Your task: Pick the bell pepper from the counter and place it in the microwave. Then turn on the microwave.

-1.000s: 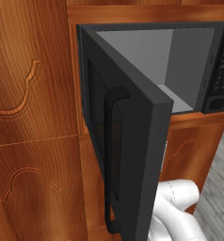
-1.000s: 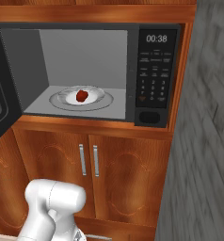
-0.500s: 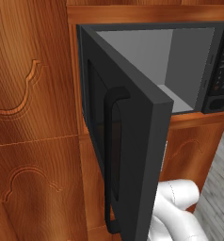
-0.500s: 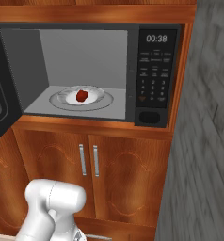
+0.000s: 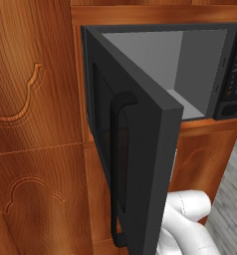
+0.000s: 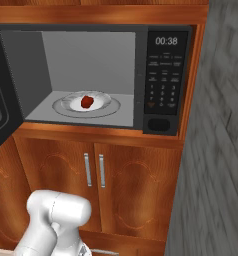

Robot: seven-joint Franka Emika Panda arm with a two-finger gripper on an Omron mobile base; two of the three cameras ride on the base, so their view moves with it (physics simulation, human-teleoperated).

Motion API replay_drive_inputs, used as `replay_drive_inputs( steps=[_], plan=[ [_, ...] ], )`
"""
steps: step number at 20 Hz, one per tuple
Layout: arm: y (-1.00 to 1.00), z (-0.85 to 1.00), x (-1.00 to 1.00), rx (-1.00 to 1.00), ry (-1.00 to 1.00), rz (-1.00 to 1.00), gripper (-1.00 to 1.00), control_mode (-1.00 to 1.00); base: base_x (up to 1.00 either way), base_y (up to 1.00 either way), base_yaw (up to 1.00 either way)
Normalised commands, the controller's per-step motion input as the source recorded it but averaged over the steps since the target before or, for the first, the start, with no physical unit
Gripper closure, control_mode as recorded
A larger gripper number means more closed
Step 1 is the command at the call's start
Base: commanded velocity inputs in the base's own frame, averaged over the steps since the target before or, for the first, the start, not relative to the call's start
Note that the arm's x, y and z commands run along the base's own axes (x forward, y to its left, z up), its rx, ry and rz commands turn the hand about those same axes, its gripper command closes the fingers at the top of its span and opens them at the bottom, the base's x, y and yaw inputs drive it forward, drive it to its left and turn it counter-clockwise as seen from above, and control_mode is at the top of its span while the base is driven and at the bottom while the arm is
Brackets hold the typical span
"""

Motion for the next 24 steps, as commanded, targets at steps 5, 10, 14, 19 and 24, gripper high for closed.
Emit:
replay_drive_inputs(
  steps=[5, 10, 14, 19, 24],
  plan=[
    [0.21, 0.12, 0.00, 0.00, 0.00, -0.04, -1.00, -1.00, 0.00, 0.00, 0.00],
    [0.19, 0.09, 0.00, 0.00, 0.00, -0.03, -1.00, -1.00, 0.00, 0.00, 0.00],
    [0.12, 0.06, -0.01, 0.00, 0.00, 0.00, -1.00, -1.00, 0.00, 0.00, 0.00],
    [0.16, 0.04, 0.00, 0.00, 0.00, 0.00, -1.00, -1.00, 0.00, 0.00, 0.00],
    [0.16, 0.03, 0.00, 0.00, -0.01, -0.01, -1.00, -1.00, 0.00, 0.00, 0.00]
  ],
)
